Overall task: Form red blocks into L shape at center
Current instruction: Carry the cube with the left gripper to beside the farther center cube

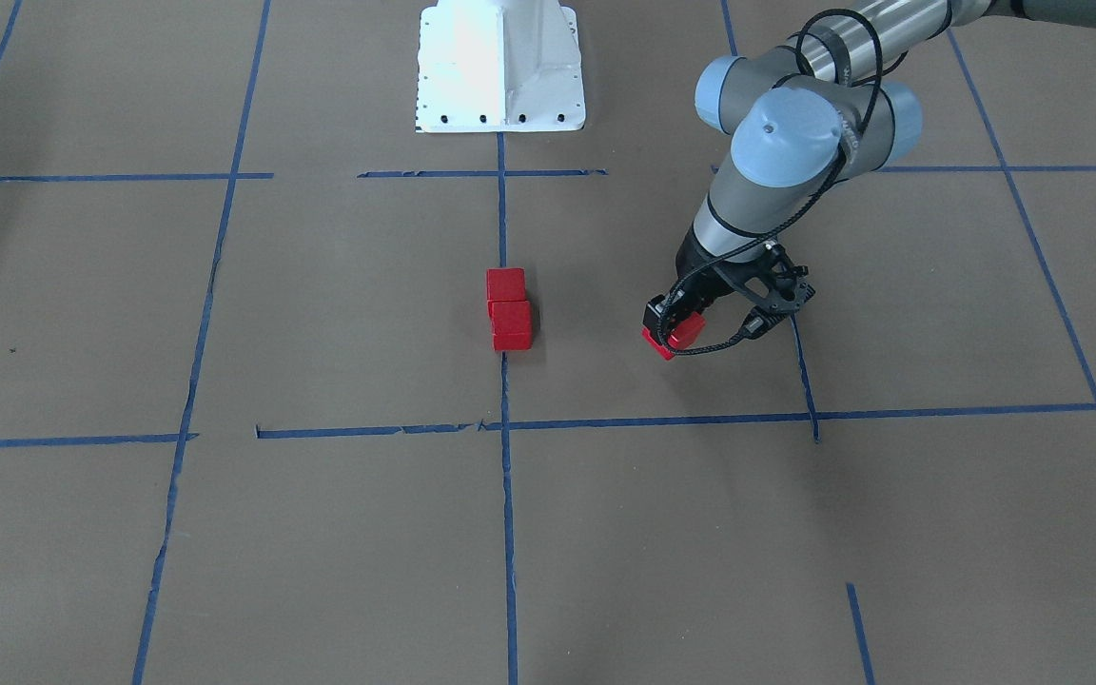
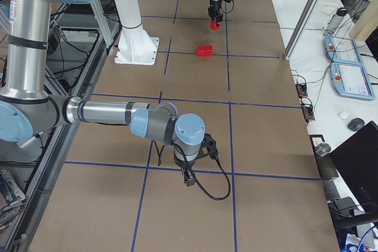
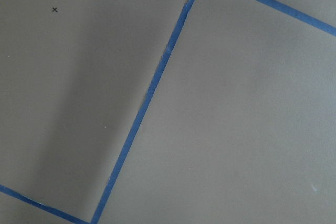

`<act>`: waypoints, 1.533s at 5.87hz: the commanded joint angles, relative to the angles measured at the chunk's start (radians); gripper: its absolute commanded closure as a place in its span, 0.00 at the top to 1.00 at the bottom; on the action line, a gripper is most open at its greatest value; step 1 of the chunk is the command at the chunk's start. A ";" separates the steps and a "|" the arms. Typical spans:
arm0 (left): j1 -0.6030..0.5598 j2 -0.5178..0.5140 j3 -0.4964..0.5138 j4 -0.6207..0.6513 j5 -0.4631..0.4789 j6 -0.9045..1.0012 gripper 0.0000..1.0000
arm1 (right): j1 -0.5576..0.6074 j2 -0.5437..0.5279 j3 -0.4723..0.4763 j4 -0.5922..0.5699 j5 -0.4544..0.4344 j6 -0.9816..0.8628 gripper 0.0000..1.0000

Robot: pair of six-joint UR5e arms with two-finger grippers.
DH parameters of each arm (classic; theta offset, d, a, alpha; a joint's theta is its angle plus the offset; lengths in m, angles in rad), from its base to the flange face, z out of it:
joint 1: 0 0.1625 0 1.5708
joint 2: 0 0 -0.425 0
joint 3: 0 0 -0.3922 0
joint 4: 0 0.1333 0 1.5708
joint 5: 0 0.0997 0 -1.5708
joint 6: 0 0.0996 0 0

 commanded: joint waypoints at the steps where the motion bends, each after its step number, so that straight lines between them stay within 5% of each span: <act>1: 0.023 -0.095 0.013 0.132 0.037 -0.401 0.06 | 0.001 -0.001 0.000 0.000 0.000 0.000 1.00; 4: 0.074 -0.234 0.172 0.149 0.034 -0.575 0.06 | 0.001 -0.001 0.002 0.000 0.000 -0.003 1.00; 9: 0.123 -0.269 0.244 0.133 0.034 -0.710 0.05 | 0.001 -0.001 -0.001 0.001 -0.002 -0.005 1.00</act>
